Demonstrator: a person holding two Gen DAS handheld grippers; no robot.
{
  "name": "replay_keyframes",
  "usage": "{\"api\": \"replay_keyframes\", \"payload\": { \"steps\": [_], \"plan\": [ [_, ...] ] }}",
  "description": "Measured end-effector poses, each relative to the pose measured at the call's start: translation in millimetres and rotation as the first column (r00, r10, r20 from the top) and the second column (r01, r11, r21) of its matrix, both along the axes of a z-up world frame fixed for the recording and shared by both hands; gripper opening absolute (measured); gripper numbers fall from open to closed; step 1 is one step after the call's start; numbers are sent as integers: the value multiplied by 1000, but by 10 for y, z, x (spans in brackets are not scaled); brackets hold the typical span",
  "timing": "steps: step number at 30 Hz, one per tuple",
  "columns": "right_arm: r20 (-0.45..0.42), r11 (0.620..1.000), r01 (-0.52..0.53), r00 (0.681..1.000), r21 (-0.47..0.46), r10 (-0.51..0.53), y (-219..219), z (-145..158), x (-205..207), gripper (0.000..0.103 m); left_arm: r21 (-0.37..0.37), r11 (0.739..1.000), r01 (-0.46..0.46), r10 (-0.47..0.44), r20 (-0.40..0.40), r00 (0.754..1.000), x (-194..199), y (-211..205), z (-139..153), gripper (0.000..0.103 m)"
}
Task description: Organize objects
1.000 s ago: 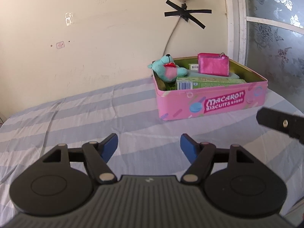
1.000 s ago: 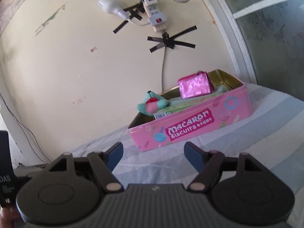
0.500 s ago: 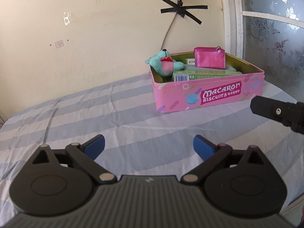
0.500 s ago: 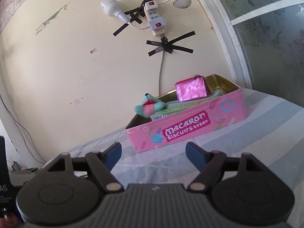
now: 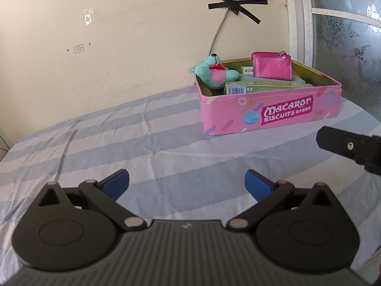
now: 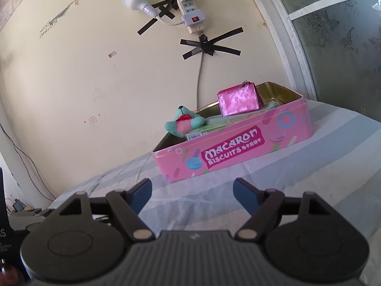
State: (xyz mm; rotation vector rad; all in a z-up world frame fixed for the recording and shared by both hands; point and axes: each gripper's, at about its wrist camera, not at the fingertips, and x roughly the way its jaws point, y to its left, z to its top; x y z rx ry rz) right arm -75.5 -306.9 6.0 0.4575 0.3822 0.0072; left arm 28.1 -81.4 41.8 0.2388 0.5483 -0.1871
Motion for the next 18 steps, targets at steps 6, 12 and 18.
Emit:
{"api": "replay_keyframes", "payload": {
  "steps": [6,12,18],
  "plan": [
    [-8,1000,0,1000,0,0,3,-21,13,79,6,1000,2,-2,1,1000,2,10,-14,103],
    [-14,1000,0,1000,4,0,-3,-39,20,80,15,1000,18,-18,13,1000,-23,5,-20,103],
    [-14,1000,2,1000,5,-1,-1,-45,23,82,24,999,22,-23,14,1000,-24,-17,-22,103]
  ]
}}
